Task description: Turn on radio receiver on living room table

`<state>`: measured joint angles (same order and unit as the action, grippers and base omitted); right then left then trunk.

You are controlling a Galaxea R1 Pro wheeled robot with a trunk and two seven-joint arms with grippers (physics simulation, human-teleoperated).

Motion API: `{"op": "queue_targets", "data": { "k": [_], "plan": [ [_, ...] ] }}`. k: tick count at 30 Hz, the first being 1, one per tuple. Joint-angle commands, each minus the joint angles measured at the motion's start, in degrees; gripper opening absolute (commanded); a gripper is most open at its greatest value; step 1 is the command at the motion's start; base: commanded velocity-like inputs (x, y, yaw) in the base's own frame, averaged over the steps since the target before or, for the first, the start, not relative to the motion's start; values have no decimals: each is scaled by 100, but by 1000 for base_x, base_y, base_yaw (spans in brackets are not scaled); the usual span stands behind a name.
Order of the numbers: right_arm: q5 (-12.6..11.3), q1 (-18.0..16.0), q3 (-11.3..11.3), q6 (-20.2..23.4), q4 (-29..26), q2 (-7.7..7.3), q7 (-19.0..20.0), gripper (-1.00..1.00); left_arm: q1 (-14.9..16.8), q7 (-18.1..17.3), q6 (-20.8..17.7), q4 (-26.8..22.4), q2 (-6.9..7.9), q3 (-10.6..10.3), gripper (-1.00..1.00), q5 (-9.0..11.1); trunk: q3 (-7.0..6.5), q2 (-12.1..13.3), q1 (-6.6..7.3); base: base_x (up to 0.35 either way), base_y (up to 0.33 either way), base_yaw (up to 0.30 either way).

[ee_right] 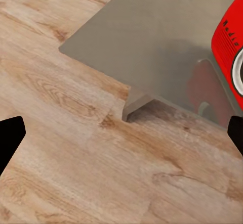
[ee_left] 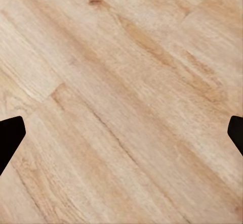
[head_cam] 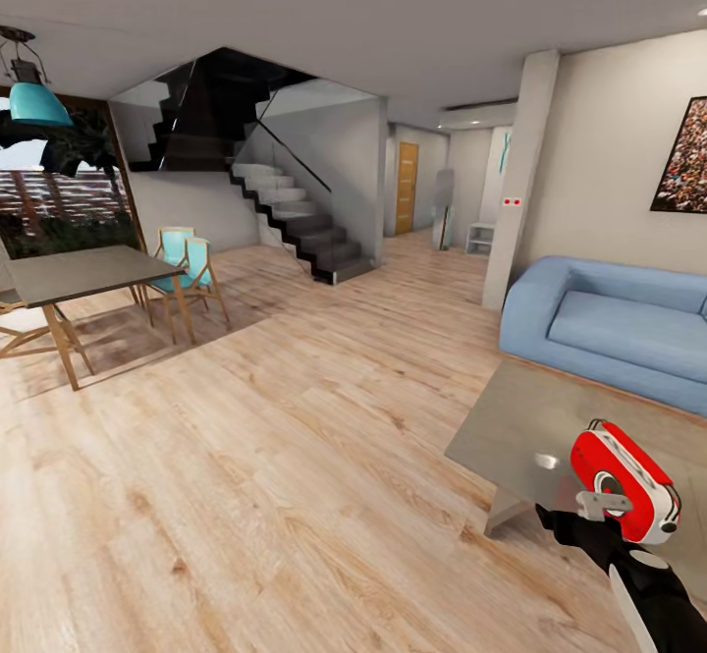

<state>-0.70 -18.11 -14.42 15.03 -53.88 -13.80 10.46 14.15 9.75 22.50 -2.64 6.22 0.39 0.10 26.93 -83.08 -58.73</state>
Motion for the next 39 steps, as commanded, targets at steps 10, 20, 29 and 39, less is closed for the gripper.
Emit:
{"op": "queue_targets", "data": {
  "k": [10,20,29,39],
  "plan": [
    [0,0,1,0,0,-1,0,100,0,1,-25,-1,10,-1,100,10,-162,361,198,3,-1,0],
    [0,0,1,0,0,-1,0,100,0,8,-35,-2,26,-1,100,16,-341,762,417,0,0,0],
    [0,0,1,0,0,-1,0,100,0,10,-35,0,22,4,100,10,-503,1123,615,0,0,0],
    [0,0,6,3,0,0,0,100,0,10,-35,-2,20,4,100,7,-682,1524,835,0,0,0]
  ]
}}
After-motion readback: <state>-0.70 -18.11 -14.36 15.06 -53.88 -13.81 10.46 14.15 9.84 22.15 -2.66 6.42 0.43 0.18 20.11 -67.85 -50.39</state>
